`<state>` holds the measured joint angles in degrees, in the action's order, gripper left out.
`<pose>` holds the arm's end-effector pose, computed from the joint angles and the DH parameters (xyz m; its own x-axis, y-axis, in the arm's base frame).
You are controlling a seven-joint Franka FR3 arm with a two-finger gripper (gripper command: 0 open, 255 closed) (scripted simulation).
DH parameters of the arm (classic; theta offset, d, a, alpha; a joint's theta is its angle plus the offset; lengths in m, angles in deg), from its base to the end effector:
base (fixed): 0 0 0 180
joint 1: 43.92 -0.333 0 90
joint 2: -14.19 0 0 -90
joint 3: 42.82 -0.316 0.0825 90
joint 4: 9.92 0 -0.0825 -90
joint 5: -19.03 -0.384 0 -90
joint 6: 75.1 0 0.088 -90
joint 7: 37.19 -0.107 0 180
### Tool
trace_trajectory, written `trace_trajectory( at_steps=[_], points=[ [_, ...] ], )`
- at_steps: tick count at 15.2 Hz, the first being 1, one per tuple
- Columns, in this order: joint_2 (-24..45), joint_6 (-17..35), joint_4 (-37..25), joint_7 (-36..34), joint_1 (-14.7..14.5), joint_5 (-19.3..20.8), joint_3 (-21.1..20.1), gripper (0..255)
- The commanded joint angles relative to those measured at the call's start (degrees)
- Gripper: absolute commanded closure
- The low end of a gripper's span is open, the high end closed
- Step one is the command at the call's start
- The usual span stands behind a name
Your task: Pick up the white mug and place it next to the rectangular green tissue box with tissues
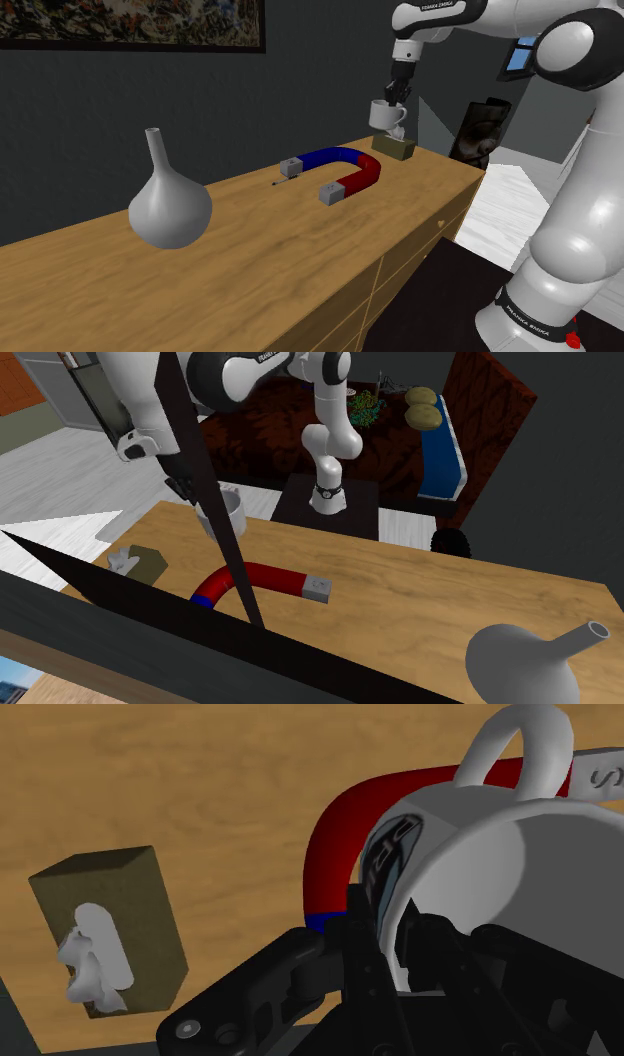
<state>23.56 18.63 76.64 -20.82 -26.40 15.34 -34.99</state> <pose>0.5538 -0.2483 0.5644 0.9869 -0.1594 -0.0236 -0.1604 -0.9858 -0.0506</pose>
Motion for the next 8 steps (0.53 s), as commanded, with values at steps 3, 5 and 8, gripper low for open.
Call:
trace_trajectory(
  at_steps=[3,5,8],
  points=[
    [1.78,-1.07,-2.59,5.45,3.28,-0.46,2.18,255],
    [2.96,-1.63,-4.17,8.04,4.92,-0.76,3.21,255],
    [5.21,-2.68,-7.22,11.9,7.53,-1.36,4.63,255]
  ],
)
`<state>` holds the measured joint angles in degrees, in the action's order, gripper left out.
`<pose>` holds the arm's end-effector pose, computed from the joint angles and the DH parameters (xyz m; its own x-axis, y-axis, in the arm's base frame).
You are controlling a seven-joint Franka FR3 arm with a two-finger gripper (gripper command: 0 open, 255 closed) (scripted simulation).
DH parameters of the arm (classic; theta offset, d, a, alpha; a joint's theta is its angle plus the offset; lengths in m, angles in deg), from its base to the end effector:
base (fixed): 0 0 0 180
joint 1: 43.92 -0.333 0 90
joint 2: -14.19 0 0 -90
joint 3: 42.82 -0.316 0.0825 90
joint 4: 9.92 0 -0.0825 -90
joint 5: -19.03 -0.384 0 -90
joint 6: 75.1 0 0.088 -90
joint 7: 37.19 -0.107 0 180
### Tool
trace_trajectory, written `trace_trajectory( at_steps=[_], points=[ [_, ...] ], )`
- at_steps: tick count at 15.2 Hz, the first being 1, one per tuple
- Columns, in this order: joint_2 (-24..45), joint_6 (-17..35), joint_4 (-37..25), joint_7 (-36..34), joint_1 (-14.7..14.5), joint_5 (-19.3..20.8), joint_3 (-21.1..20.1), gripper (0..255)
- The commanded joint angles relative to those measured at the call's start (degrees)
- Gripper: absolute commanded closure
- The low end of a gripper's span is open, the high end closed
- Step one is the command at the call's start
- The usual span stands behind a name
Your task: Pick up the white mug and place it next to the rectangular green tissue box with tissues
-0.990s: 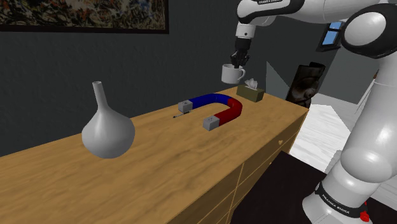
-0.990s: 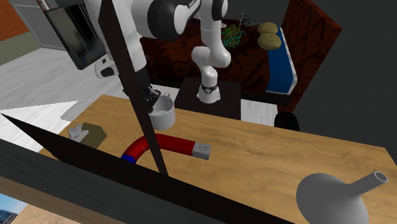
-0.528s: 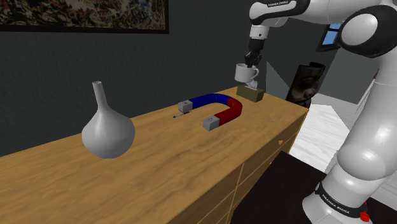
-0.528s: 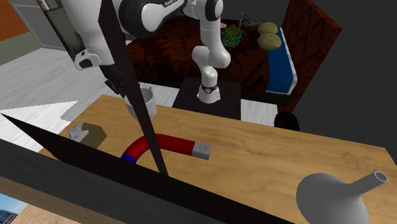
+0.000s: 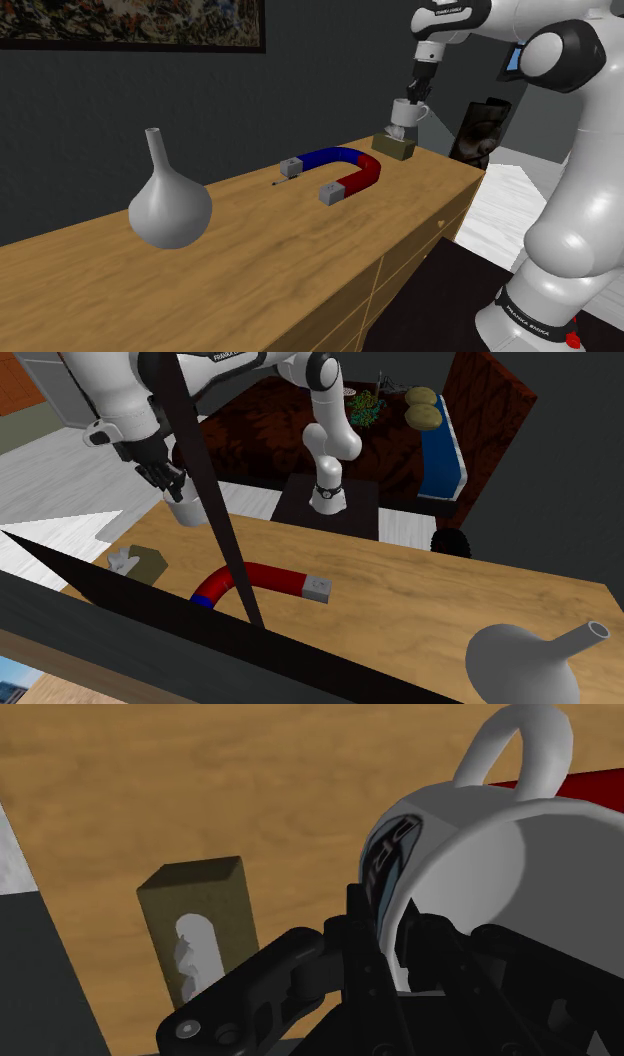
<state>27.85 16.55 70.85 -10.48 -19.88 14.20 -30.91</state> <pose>0.5203 -0.3480 0.5648 0.9869 -0.1596 -0.0230 -0.1606 -0.9857 -0.0511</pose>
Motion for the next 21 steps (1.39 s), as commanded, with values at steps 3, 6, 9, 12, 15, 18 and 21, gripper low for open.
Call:
trace_trajectory(
  at_steps=[3,6,9,12,15,18,21],
  points=[
    [3.81,-1.98,-5.43,5.36,3.81,-1.02,1.83,255],
    [6.31,-2.45,-8.19,8.25,6.11,-1.73,2.67,255],
    [5.73,0.16,-5.01,8.3,5.86,-1.59,2.64,255],
    [5.34,2.66,-2.12,8.37,5.66,-1.51,2.61,255],
    [5.12,5.08,0.52,8.46,5.5,-1.48,2.57,255],
    [5.04,7.42,2.94,8.55,5.38,-1.5,2.53,255],
    [5.1,9.7,5.17,8.67,5.28,-1.55,2.49,255]
  ],
)
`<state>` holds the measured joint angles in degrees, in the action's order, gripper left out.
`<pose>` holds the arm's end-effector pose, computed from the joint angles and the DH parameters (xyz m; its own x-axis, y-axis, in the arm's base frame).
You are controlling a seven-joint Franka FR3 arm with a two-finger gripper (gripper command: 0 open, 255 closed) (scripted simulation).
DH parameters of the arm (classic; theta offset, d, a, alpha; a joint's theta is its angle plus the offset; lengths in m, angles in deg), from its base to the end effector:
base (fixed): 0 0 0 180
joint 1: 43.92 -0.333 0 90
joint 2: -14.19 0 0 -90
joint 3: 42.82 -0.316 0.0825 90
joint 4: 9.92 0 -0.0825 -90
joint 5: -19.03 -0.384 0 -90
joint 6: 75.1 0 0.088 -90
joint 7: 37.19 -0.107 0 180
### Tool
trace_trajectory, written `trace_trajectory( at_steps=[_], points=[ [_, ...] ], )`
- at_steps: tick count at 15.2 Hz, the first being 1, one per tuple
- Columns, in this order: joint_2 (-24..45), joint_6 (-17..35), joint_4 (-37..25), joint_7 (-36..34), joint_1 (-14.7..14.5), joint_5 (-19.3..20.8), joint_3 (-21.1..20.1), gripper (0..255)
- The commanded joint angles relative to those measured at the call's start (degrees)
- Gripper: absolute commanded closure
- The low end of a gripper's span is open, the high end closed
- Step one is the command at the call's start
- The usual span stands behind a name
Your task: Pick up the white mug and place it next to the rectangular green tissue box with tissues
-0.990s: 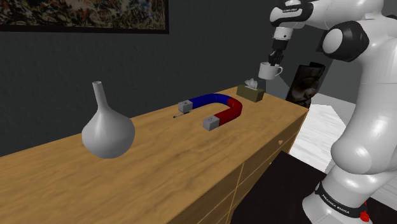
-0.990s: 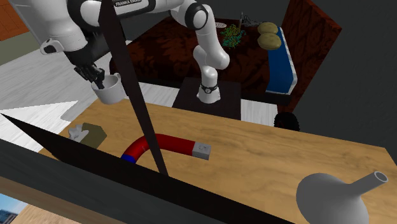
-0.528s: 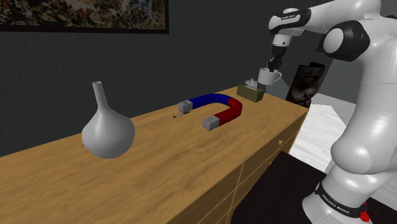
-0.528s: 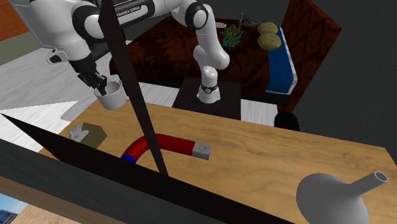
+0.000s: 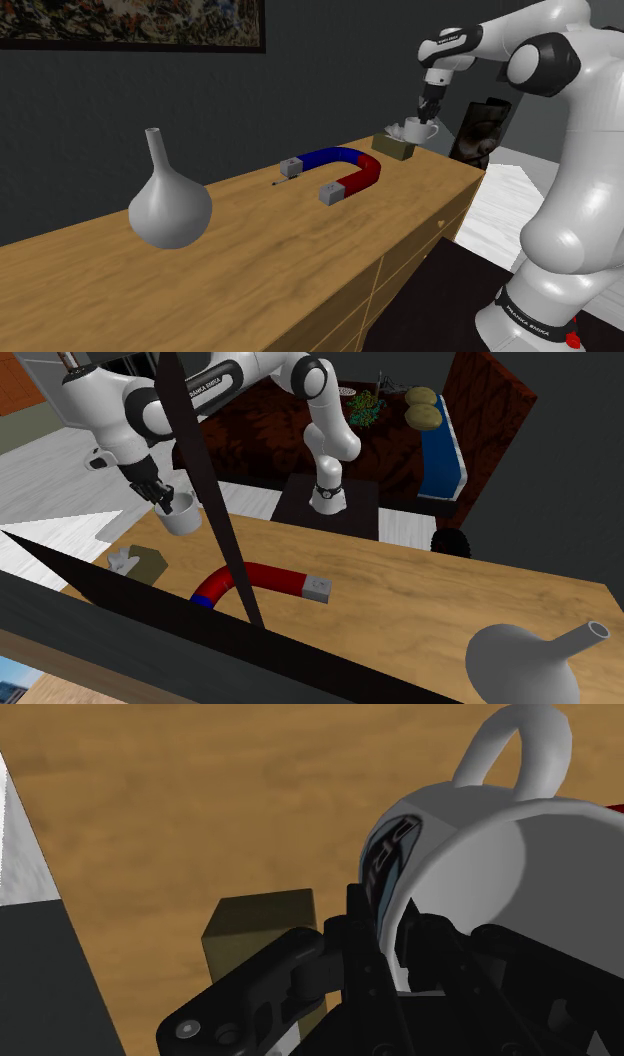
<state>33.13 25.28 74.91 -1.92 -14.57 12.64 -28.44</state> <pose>0.4933 -0.4290 0.4874 0.9871 -0.1580 -0.0237 -0.1591 -0.9859 -0.0509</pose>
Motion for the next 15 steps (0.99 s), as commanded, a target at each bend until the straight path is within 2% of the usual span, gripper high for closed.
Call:
trace_trajectory(
  at_steps=[1,15],
  points=[
    [-0.13,1.71,1.81,0.15,-0.05,-0.01,-0.01,255],
    [1.89,11.62,9.78,0.92,-0.17,-0.78,-0.34,255]
  ],
)
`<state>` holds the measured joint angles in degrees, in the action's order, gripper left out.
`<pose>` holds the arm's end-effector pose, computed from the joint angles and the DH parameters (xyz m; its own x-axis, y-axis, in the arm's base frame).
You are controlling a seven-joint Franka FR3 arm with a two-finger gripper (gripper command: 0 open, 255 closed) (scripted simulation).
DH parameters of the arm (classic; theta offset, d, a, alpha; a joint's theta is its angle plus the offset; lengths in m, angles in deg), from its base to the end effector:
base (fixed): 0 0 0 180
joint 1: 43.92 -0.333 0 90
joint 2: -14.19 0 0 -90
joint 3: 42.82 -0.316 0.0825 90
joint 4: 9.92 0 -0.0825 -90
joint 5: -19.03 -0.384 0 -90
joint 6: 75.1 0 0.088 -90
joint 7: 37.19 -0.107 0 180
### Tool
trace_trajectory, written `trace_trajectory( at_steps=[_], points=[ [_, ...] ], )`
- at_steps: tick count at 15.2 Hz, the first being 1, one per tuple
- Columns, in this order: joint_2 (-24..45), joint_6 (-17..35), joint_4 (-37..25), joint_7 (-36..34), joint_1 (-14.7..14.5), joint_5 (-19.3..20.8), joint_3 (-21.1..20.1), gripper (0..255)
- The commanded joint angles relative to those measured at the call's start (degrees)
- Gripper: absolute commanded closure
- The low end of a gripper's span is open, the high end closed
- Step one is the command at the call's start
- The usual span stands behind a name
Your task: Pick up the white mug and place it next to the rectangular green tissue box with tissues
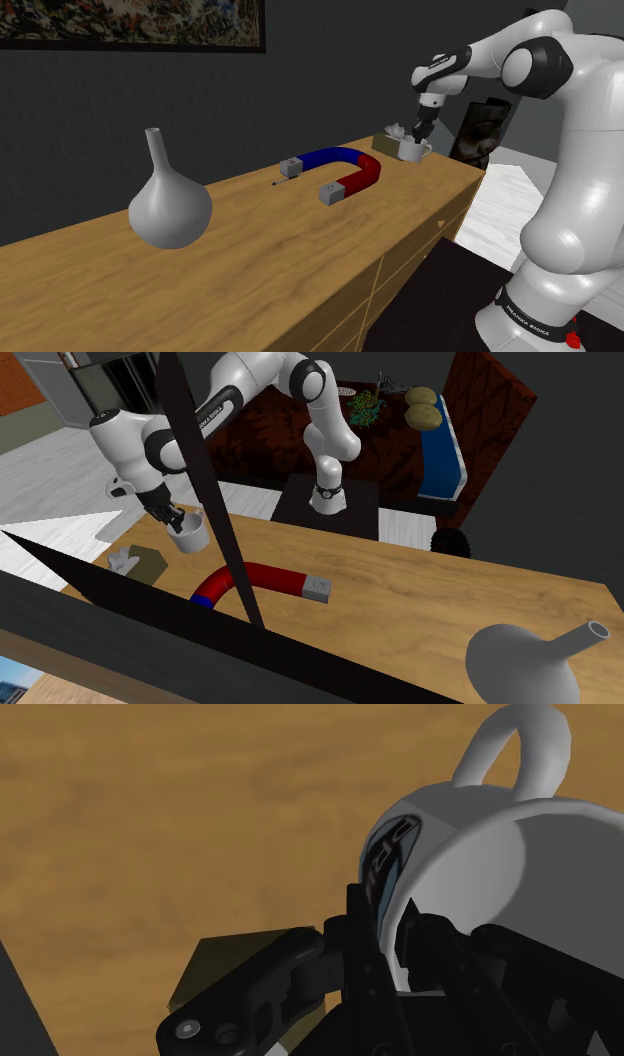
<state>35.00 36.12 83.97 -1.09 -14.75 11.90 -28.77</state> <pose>0.4932 -0.4292 0.4074 0.9872 -0.1576 -0.0237 -0.1587 -0.9860 -0.0510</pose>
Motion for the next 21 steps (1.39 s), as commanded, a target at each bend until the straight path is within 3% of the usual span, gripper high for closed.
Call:
trace_trajectory(
  at_steps=[1,10,17,18,21],
  points=[
    [0.25,1.45,1.17,0.16,0.01,-0.12,-0.03,255],
    [2.8,7.28,4.55,0.85,0.16,-1.0,-0.4,255],
    [2.8,7.28,4.55,0.85,0.16,-1.0,-0.4,255],
    [2.8,7.28,4.55,0.85,0.16,-1.0,-0.4,0],
    [2.8,7.28,4.54,0.85,0.16,-1.0,-0.4,0]
  ],
)
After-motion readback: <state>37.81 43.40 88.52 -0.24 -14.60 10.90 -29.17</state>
